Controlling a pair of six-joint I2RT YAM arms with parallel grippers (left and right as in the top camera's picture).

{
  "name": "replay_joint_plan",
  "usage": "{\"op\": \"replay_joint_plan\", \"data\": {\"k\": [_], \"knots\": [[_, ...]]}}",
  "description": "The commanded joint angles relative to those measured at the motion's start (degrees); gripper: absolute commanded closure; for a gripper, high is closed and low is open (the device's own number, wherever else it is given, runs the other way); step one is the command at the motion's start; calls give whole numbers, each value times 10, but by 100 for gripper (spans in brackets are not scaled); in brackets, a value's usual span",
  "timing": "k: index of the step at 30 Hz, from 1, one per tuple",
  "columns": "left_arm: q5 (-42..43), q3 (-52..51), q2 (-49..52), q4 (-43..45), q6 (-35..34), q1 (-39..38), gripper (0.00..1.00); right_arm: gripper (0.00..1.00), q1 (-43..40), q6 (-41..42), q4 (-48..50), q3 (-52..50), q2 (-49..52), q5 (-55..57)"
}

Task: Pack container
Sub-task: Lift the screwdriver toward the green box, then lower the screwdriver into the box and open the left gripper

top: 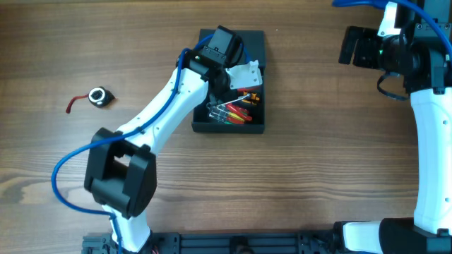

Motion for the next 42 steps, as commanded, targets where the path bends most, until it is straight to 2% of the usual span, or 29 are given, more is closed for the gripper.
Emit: {"op": "replay_joint_plan", "data": {"k": [1,12,17,18,20,26,33,36,39,42], "knots": [[14,7,21,-1,0,22,96,0,-2,-3,-1,-2,2,0],[18,6,56,0,-10,54,94,0,-2,-8,-1,-2,2,0],[26,6,57,6,-10,54,71,0,-2,-14,-1,-2,2,0],[26,6,57,6,-12,54,53,0,-2,-16,-1,-2,2,0],[26,6,57,6,-20,54,35,0,-2,-16,-1,-2,2,-1],[26,6,57,3,-43,54,11,0,-2,-16,-1,-2,2,-1],[24,7,29,-7,-43,45,4,0,-2,-16,-3,-2,2,-1],[-2,11,0,-5,-49,37,1,0,-2,-16,-3,-3,2,0],[-43,27,-32,-14,-95,35,0,0,-2,-16,-4,-2,2,0],[-46,53,-68,-41,-159,55,0,0,-2,-16,-5,-2,2,-1]]}}
